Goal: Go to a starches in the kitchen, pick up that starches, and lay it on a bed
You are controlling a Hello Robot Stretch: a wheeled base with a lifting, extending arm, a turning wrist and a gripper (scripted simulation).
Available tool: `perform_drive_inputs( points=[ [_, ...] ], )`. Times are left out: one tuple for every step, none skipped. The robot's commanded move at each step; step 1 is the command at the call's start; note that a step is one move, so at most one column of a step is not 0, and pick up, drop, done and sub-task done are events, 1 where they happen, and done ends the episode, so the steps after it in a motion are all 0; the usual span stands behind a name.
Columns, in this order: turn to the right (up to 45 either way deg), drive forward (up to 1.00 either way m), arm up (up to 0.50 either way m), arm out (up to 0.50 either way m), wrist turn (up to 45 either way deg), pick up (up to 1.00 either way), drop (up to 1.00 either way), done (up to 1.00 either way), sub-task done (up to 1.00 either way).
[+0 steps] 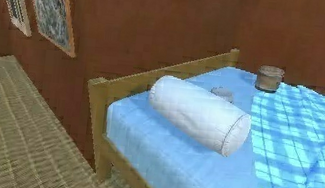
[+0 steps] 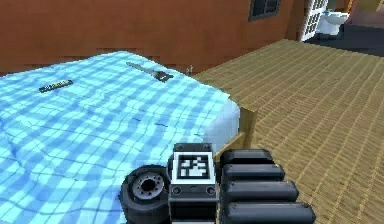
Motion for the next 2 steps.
perform_drive_inputs(
  points=[
    [45.0, 0.0, 0.0, 0.0, 0.0, 0.0, 0.0, 0.0, 0.0],
    [0.0, 0.25, 0.0, 0.0, 0.0, 0.0, 0.0, 0.0, 0.0]
  ],
)
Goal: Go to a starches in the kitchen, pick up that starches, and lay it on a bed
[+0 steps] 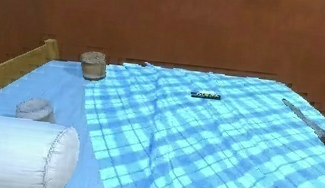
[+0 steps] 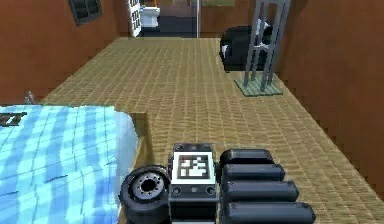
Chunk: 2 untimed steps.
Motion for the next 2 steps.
perform_drive_inputs(
  points=[
    [-45.0, 0.0, 0.0, 0.0, 0.0, 0.0, 0.0, 0.0, 0.0],
    [-45.0, 0.0, 0.0, 0.0, 0.0, 0.0, 0.0, 0.0, 0.0]
  ],
)
